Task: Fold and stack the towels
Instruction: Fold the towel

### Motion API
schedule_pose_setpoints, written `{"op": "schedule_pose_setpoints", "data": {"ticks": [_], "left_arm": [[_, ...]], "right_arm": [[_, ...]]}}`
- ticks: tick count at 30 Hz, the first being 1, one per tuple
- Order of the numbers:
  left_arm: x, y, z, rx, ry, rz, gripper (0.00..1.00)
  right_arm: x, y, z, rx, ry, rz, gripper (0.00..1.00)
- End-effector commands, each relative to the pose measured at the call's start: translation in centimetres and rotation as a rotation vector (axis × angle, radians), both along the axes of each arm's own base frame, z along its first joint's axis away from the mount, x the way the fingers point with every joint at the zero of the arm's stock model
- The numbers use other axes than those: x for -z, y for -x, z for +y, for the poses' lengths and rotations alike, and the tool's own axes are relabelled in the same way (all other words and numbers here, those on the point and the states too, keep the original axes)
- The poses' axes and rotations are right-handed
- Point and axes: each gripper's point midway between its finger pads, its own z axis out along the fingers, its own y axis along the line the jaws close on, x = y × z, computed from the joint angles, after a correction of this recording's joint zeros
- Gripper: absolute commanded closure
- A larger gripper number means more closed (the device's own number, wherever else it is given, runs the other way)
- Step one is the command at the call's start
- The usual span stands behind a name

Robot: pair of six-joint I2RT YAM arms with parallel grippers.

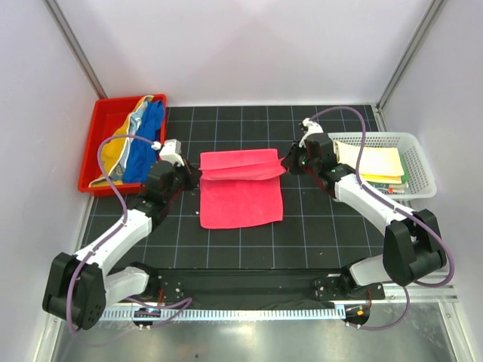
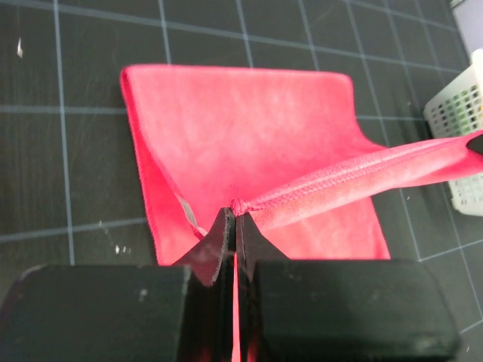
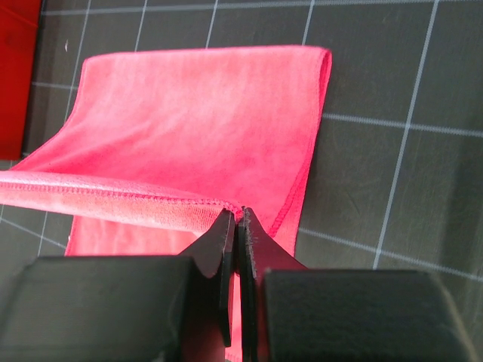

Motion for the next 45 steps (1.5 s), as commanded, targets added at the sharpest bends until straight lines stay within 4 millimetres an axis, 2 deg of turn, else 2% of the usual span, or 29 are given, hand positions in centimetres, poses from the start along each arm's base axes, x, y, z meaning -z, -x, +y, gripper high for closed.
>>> {"op": "schedule_pose_setpoints", "data": {"ticks": [1, 4, 8, 16, 19, 20, 27, 31, 37, 44, 45], "left_arm": [[0.2, 0.6, 1.0, -0.055, 0.009, 0.001, 1.00], [1.1, 1.1, 1.4, -0.077, 0.017, 0.028, 1.00], [2.4, 2.0, 1.0, -0.058, 0.017, 0.068, 1.00], [5.3, 3.0, 1.1, -0.059, -0.001, 0.141, 1.00], [4.9, 3.1, 1.1, -0.061, 0.006, 0.138, 1.00], [4.9, 3.3, 1.2, -0.060, 0.004, 0.144, 1.00], [2.0, 3.5, 1.6, -0.073, 0.011, 0.105, 1.00], [2.0, 3.8, 1.4, -0.061, 0.018, 0.107, 1.00], [4.2, 4.8, 1.2, -0.056, 0.022, 0.162, 1.00], [7.3, 6.2, 0.3, -0.013, 0.042, 0.230, 1.00], [8.2, 6.5, 0.3, -0.010, 0.041, 0.248, 1.00]], "right_arm": [[-0.8, 0.6, -0.1, 0.022, -0.011, -0.021, 0.99], [0.0, 1.4, 0.2, 0.014, -0.012, -0.003, 0.99], [2.1, 2.5, 0.1, 0.019, 0.014, 0.041, 0.99], [4.6, 3.2, 0.0, 0.022, 0.034, 0.091, 0.99], [4.2, 3.1, 0.1, 0.016, 0.040, 0.090, 0.99], [3.3, 2.9, 0.2, 0.017, 0.039, 0.075, 0.99], [0.6, 2.6, -0.5, 0.041, 0.053, 0.028, 0.99], [0.8, 3.0, -0.7, 0.042, 0.058, 0.034, 0.99], [2.9, 3.9, -0.5, 0.037, 0.064, 0.072, 0.99], [7.3, 5.5, -0.2, 0.028, 0.072, 0.168, 0.99], [7.7, 5.7, 0.1, 0.019, 0.071, 0.175, 0.99]]}}
